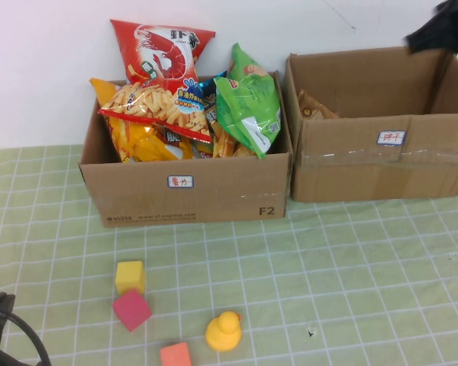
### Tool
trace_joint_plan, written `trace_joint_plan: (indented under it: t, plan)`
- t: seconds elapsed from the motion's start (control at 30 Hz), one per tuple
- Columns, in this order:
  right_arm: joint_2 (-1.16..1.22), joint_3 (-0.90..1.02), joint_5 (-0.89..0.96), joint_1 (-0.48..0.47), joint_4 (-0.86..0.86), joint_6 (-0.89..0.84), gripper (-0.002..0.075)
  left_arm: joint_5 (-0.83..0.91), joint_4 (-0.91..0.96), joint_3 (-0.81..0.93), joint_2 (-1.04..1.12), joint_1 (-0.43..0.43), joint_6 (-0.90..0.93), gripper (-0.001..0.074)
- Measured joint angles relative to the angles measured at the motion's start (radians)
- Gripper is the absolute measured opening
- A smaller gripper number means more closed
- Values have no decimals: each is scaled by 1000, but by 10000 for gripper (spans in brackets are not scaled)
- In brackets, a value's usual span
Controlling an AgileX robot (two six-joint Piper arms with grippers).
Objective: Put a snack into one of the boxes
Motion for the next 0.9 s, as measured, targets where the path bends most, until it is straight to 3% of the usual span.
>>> trace_joint_plan:
  t: [0.1,0.3,0.7,0.9]
  plan:
    - [-125,2,72,0,44,-15,35,-4,8,0,0,0,-4,-3]
    - [-385,83,63,59,121,-126,3,4,38,10,0,0,-38,-3]
    - [-1002,673,-407,95,86,-190,-1,4,99,39,0,0,-141,-3]
    - [-1143,790,-545,95,77,-192,-1,-15,101,39,0,0,-141,-3]
